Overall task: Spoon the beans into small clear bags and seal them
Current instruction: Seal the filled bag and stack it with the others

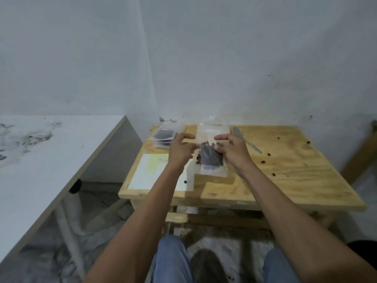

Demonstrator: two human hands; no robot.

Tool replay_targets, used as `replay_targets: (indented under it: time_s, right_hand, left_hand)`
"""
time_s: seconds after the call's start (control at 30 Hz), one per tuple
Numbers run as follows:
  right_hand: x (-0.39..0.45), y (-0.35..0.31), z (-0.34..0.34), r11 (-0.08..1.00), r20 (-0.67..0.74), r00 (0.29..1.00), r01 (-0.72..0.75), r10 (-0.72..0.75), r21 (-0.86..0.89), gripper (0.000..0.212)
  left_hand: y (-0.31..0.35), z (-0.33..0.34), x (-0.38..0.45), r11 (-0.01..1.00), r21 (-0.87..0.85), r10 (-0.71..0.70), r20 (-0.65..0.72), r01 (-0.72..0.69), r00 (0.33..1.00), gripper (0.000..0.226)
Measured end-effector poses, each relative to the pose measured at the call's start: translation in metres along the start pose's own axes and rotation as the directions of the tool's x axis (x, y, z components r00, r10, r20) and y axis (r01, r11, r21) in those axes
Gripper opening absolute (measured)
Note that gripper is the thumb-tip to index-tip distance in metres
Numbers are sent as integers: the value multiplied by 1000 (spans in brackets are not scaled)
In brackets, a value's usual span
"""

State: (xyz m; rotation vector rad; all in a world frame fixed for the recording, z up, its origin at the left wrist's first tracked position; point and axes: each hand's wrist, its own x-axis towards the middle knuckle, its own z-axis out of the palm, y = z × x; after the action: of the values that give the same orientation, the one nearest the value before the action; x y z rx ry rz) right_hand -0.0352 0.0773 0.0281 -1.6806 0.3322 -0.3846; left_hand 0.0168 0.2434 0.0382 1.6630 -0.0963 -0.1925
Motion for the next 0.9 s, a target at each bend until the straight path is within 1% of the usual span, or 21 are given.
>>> replay_targets:
  time_s: [0.1,0.17,0.2,0.27,0.33,0.37,0.43,0.57,0.77,0.83,0.9]
  right_hand:
    - [11,-8,29,995,8,995,100,-99,-20,24]
    - [17,-13,46,987,7,987,160,-160,-20,27]
    - [20,-16,53,984,9,984,179,-179,-21,28]
    - [25,-19,65,978,25,979,205,-205,-28,29]
    - [30,-20,74,976,49,976,215,-213,-30,30]
    - [32,-20,77,977,58,976,213,-211,-25,31]
    - [37,-19,82,978,60,976,210,-209,-14,33]
    - [42,-17,85,978,67,976,207,-207,6,31]
    - [43,-11,82,982,87,978,190,-190,16,30]
    - [42,-7,81,983,83,979,186,-186,11,30]
    - [41,-4,79,982,71,979,190,-189,0,29]
  left_hand:
    - [2,-38,14,998,-43,31,-105,-36,994,19]
    - [-4,-63,25,999,14,45,-182,-43,982,13]
    - [-9,-74,29,997,74,53,-217,-38,975,13]
    - [-22,-91,38,965,260,81,-267,-9,960,23]
    - [-35,-101,43,896,444,92,-242,26,966,35]
    - [-41,-102,45,868,494,77,-218,42,973,41]
    - [-50,-100,47,839,540,38,-188,71,981,53]
    - [-59,-93,52,810,575,14,-213,114,977,63]
    - [-63,-90,58,785,605,26,-251,136,968,54]
    - [-64,-88,57,804,575,19,-279,151,960,50]
    - [-63,-86,55,864,483,16,-312,144,950,45]
